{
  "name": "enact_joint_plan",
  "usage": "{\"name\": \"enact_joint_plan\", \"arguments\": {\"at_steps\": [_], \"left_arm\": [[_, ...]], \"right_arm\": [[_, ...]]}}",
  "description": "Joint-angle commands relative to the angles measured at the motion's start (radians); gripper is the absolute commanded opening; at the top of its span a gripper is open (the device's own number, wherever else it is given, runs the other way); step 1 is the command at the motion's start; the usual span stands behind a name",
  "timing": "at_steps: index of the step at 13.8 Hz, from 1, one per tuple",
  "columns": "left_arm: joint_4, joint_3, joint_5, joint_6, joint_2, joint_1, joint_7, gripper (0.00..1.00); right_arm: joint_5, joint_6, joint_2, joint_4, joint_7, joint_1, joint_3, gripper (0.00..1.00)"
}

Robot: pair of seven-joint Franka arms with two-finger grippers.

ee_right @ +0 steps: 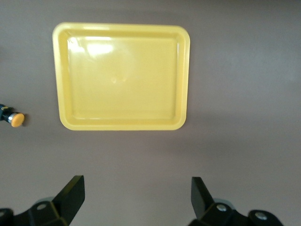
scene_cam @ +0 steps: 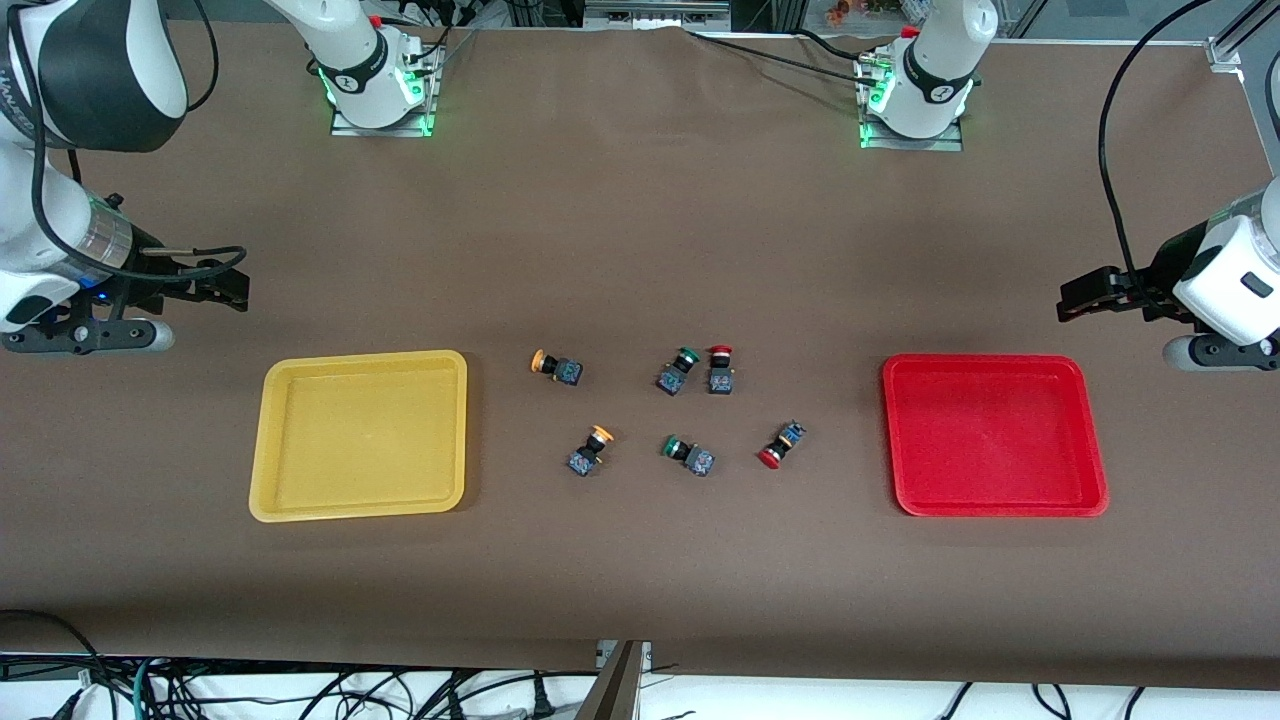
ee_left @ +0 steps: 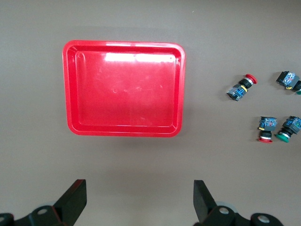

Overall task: Place red and yellow buttons in trays
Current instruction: 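Reach the left gripper down and grasp a red-capped button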

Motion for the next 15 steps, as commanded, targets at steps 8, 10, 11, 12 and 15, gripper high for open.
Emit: {"name": "enact_joint_plan", "arguments": {"at_steps": [8, 10, 11, 12, 15], "left_arm": [[0.042, -0.003, -0.021, -0.014, 0.034, -0.011, -0.003, 1.0], [0.045, -0.01, -0.026, -0.011, 0.043, -0.023, -0.003, 1.0], [0.045, -0.011, -0.029, -0.009, 0.051, -0.041, 0.0, 1.0], [0.045, -0.014, -0.03, -0.007, 0.063, -0.07, -0.006, 1.0], [0.045, -0.013, -0.03, 0.04, 0.1, -0.18, -0.026, 1.0]], "right_arm": [[0.068, -0.133, -0.033, 0.049, 0.035, 0.012, 0.071, 1.0], [0.07, -0.138, -0.034, 0.051, 0.035, 0.012, 0.079, 1.0], [0.07, -0.142, -0.034, 0.054, 0.035, 0.012, 0.077, 1.0], [0.071, -0.138, -0.032, 0.058, 0.032, 0.011, 0.073, 1.0], [0.097, -0.115, -0.018, 0.074, 0.017, 0.0, 0.065, 1.0]]}}
